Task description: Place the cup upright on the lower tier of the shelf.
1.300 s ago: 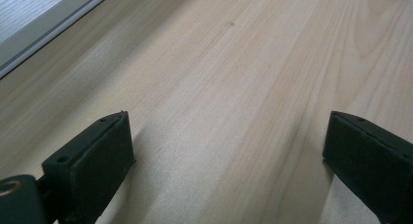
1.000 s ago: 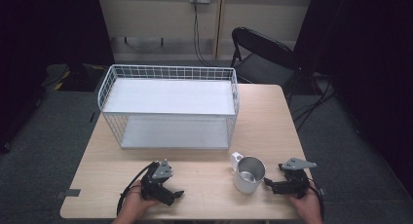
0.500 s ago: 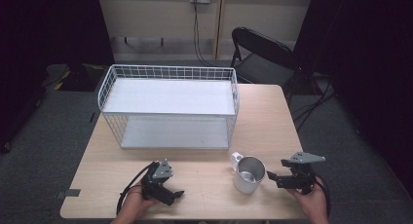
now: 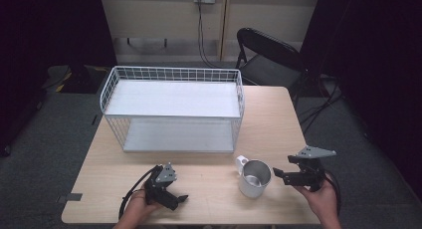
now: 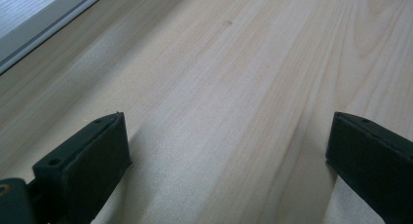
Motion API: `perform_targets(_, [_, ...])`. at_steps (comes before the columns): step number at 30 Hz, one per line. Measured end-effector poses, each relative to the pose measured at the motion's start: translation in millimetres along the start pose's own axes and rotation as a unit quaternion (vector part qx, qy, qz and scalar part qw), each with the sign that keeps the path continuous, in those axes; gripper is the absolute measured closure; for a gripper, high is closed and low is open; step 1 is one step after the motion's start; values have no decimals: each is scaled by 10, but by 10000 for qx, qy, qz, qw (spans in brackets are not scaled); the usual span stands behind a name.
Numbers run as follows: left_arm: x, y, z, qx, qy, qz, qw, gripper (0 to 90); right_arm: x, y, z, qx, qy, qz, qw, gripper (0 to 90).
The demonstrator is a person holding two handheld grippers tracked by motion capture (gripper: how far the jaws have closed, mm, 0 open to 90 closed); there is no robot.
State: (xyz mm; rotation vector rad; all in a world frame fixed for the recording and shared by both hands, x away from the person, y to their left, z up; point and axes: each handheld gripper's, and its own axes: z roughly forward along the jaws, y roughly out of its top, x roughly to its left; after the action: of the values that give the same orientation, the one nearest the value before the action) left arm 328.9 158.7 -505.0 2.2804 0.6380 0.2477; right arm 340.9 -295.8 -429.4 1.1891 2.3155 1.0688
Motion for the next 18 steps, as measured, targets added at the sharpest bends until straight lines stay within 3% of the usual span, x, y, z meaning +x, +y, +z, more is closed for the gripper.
perform_targets(10, [0, 0, 1, 2, -3, 4, 10000, 12, 62, 163, -45, -54, 57, -49, 10000, 244])
perform_targets(18, [0, 0, 1, 2, -2, 5, 10000, 12, 154, 246, -74, -123, 213, -58, 9997, 320])
